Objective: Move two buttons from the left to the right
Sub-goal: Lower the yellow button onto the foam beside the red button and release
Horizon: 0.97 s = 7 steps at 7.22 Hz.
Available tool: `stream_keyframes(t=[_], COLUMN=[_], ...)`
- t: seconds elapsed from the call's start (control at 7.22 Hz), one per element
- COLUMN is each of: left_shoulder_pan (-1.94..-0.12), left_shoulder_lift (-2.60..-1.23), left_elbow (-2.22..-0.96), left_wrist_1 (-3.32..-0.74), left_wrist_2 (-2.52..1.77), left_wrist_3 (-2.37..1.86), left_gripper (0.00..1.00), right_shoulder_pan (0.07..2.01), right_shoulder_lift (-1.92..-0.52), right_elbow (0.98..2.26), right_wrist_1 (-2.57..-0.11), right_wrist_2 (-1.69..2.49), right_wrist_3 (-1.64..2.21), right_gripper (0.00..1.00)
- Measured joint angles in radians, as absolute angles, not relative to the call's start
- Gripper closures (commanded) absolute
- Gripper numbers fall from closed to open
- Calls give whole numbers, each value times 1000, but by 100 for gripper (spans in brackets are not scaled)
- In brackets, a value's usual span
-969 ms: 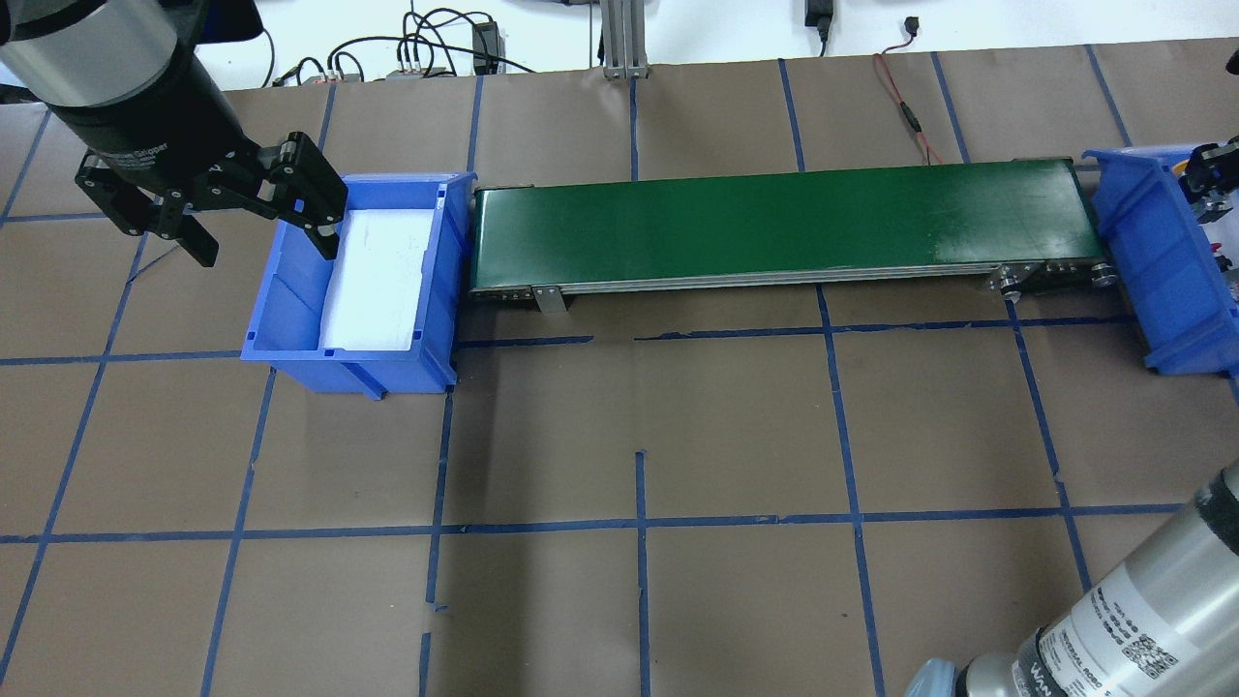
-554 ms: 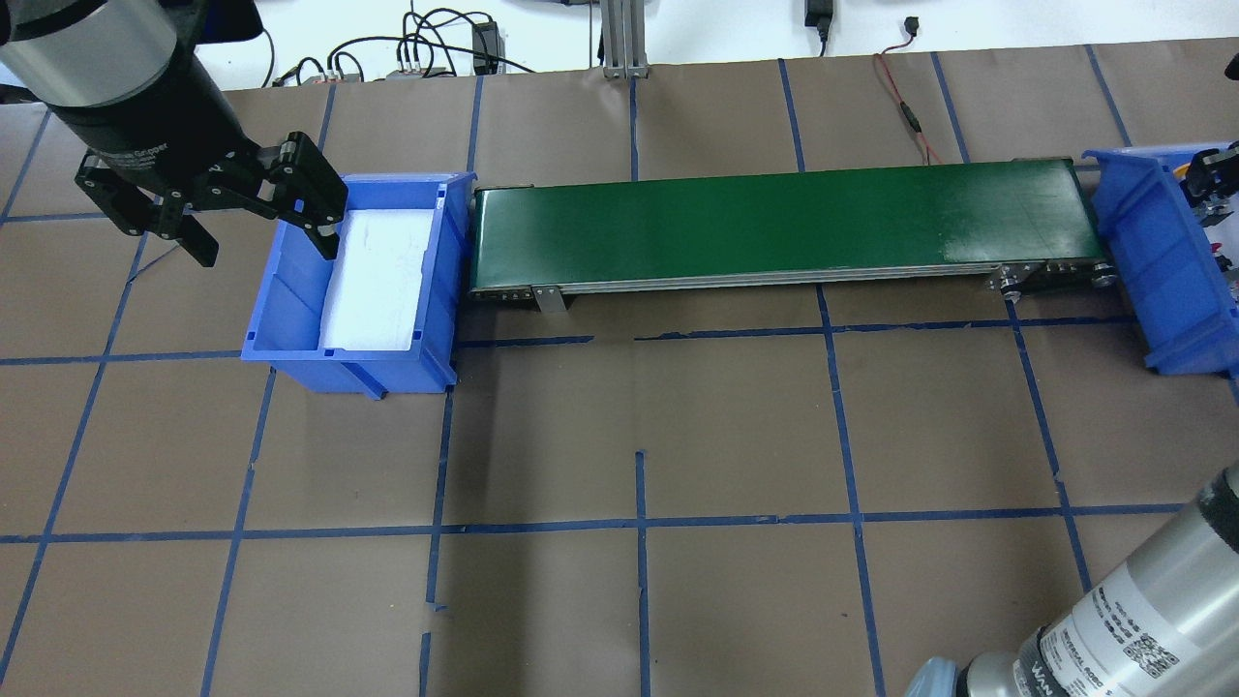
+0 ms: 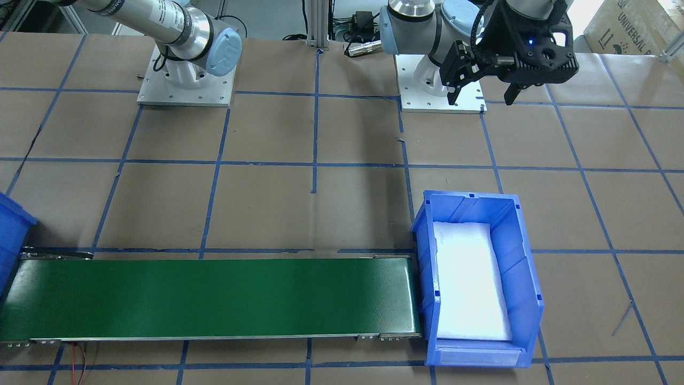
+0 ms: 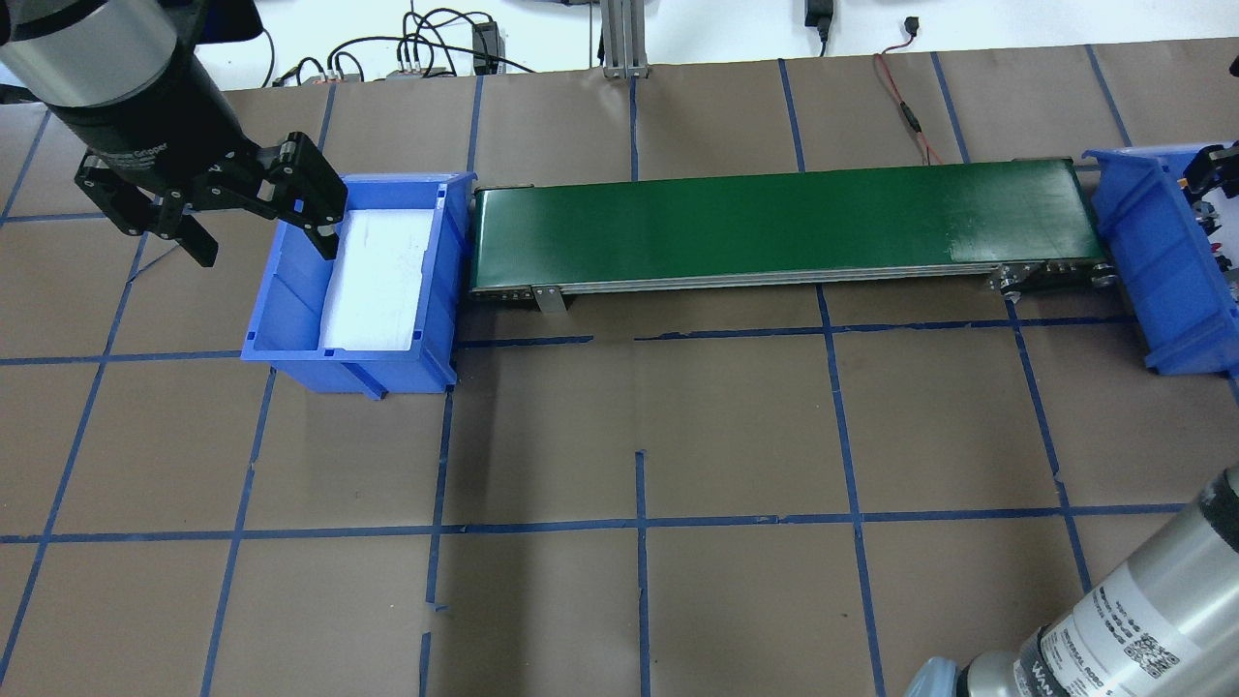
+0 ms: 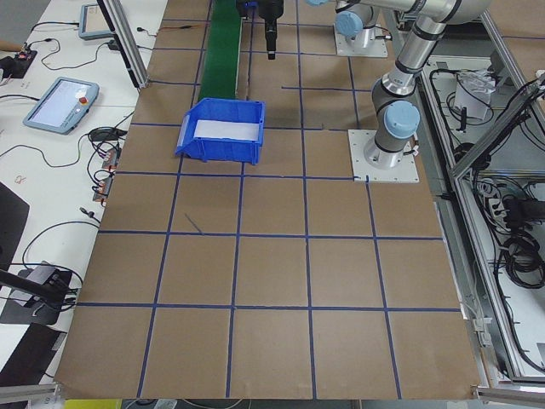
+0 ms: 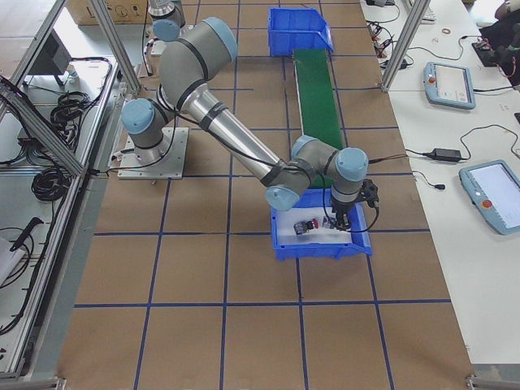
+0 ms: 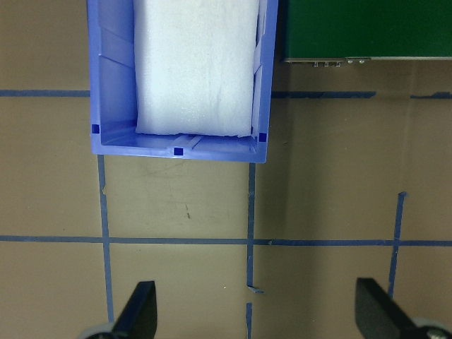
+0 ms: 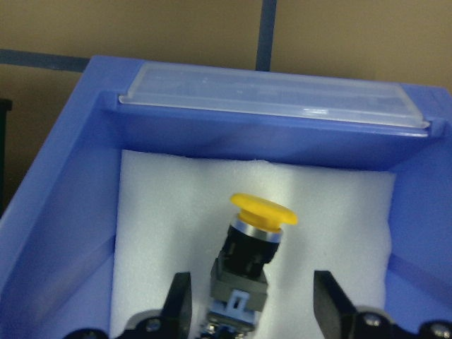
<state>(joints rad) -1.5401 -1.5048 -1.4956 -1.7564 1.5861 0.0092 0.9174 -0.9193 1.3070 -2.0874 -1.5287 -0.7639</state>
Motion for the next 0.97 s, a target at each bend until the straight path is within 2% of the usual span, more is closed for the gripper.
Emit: stream_keyframes(t=[0.28, 0.55, 0.69, 0.97], left_shoulder_pan=[-1540, -1540, -1540, -1540], left_shoulder_lift=[-1505, -1505, -1505, -1505], left_elbow=[-1496, -1496, -1496, -1496], left_wrist_1=[-1756, -1756, -1756, -1756], left_wrist_2=[1586, 1586, 1586, 1586], left_wrist_3=[9, 9, 9, 9], left_gripper=[0, 0, 0, 0], right_shoulder_pan=[917, 917, 917, 923], right_shoulder_lift=[-978, -1089, -1136, -1214], right_elbow=[1309, 1328, 1336, 1342], right_wrist_1=[-2058, -1968, -1921, -1839], right_wrist_2=[-1527, -1526, -1526, -1525], right_wrist_3=[-761, -752, -745, -712], right_gripper=[17, 9, 1, 0])
